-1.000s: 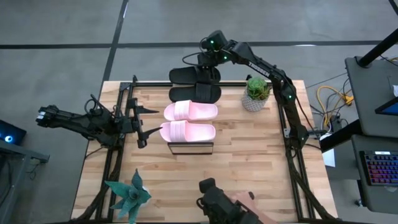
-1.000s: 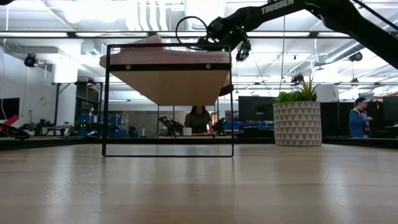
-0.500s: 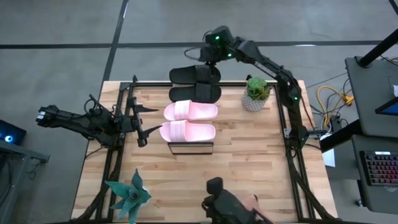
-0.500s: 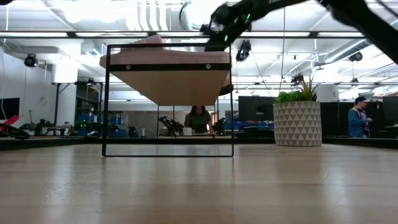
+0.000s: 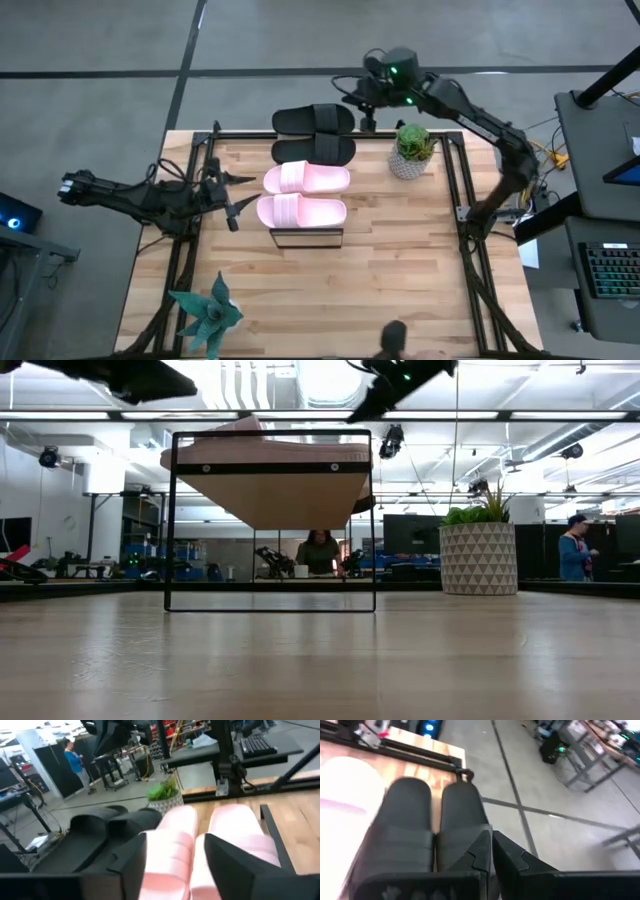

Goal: Pick and place slides into the shelf
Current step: Return to Home Position

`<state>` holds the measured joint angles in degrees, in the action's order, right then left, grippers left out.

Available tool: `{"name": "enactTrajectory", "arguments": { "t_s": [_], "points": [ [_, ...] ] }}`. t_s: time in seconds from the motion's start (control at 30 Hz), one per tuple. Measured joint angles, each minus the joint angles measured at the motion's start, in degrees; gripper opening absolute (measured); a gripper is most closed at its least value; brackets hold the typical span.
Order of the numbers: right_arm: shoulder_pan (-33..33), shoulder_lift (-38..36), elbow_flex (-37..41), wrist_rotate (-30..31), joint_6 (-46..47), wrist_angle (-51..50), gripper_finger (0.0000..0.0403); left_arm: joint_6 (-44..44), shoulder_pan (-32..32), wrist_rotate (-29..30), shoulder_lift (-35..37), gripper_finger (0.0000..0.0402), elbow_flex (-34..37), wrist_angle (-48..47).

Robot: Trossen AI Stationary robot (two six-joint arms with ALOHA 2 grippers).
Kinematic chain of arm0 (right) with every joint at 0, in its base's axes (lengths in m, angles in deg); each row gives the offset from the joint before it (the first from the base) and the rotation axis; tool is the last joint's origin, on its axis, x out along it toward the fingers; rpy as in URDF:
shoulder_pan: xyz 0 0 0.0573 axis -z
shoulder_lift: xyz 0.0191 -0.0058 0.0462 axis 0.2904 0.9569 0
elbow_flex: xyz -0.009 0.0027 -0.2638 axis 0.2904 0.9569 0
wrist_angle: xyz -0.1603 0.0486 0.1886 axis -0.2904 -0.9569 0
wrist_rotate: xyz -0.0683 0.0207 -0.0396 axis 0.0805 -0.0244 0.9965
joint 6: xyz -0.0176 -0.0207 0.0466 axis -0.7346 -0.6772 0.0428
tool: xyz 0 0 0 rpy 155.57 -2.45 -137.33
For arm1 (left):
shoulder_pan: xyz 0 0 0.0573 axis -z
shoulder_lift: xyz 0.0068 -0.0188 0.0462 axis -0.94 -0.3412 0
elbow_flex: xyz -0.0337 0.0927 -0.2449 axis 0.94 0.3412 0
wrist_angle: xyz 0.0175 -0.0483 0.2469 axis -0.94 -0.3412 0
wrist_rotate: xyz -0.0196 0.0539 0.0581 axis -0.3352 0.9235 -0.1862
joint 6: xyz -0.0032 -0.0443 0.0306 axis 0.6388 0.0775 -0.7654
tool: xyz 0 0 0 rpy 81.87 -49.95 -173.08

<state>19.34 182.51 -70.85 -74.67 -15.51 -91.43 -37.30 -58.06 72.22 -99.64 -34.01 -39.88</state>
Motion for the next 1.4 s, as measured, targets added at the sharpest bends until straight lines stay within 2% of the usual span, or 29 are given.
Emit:
{"name": "enactTrajectory", "arguments": {
  "t_s": [0.2,0.3,0.37,0.53,0.6,0.73,1.0,1.17,1.4],
  "points": [
    [-0.01,-11.17,20.32,0.22,3.34,15.6,0.0009,0.11,0.02,-0.27,3.16,0.0085,4.67,0.51],
    [0.01,-14.94,29.01,0.24,4.32,21.36,0.0009,-0.34,-0.18,-0.6,6.69,0.0032,8.59,4.15],
    [0.03,-17.32,33.69,0.27,4.34,25.15,0.0009,-1.27,-0.82,-3.1,8.88,0.0009,10.72,7.56],
    [0.06,-22.38,42.36,0.25,6.61,33.72,0.0009,-4.63,-4.97,-5.42,12.61,0.0002,15.22,14.13],
    [0.03,-23.75,44.87,0.26,7.43,36.46,0.0009,-4.71,-7.51,-6.52,13.75,0.0001,16.27,13.77],
    [-0.1,-25.9,47.64,0.24,9.05,39.0,0.0009,-3.57,-10.5,-12.35,16.82,0.0,17.15,11.29],
    [-0.21,-26.28,49.87,0.24,12.43,38.95,0.0009,3.02,-11.02,-13.32,24.28,0.0,22.64,8.14],
    [-0.47,-26.72,50.71,0.22,15.95,39.14,0.0009,4.59,-10.95,-13.52,30.33,0.0,24.21,1.66],
    [-1.89,-28.67,53.71,-0.63,21.15,39.12,0.0009,5.95,-10.8,-16.36,29.45,0.0,24.74,-2.59]
  ]
}}
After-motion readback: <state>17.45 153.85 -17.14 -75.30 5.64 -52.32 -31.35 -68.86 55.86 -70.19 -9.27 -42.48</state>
